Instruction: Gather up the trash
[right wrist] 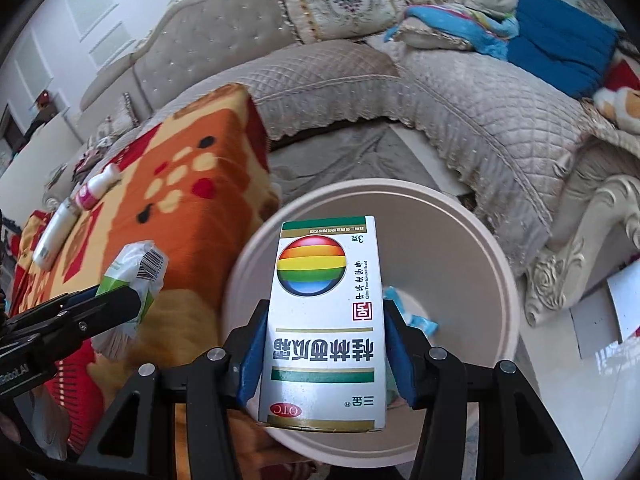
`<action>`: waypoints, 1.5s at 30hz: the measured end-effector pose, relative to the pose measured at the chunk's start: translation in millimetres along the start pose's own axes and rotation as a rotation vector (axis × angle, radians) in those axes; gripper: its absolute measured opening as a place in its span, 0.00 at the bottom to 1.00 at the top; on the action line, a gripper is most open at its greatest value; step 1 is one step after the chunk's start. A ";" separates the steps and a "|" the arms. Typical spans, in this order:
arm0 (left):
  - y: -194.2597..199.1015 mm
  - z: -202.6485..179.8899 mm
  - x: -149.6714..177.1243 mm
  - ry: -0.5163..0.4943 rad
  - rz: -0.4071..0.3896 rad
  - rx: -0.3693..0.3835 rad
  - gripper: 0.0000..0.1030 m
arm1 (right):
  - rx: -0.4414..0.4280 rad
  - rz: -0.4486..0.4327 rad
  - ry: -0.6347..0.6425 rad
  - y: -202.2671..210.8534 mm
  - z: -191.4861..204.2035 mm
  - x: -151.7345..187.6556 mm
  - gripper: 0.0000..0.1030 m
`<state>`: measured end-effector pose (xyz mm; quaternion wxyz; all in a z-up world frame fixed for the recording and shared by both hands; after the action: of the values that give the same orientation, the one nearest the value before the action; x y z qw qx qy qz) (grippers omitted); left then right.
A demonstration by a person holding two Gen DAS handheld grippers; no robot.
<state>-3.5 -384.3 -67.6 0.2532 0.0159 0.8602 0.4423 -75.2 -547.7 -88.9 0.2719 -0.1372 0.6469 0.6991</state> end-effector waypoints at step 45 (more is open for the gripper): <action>110.3 51.6 19.6 -0.012 -0.420 -0.234 0.69 | 0.126 -0.288 0.045 83.8 76.8 0.7 0.81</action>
<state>-19.1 -273.4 -15.8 0.3447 -0.1903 0.7860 0.4766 -110.2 -473.7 -10.1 0.3631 -0.2268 0.6689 0.6077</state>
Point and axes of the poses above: each gripper's, at about its wrist camera, not at the fingertips, and y roughly against the way its jaws point, z to its left, x to its underside, the point moved 4 cm from there along -y, roughly the way its jaws point, and after that the axes turned 15 degrees about y, right-handed, at the moved point
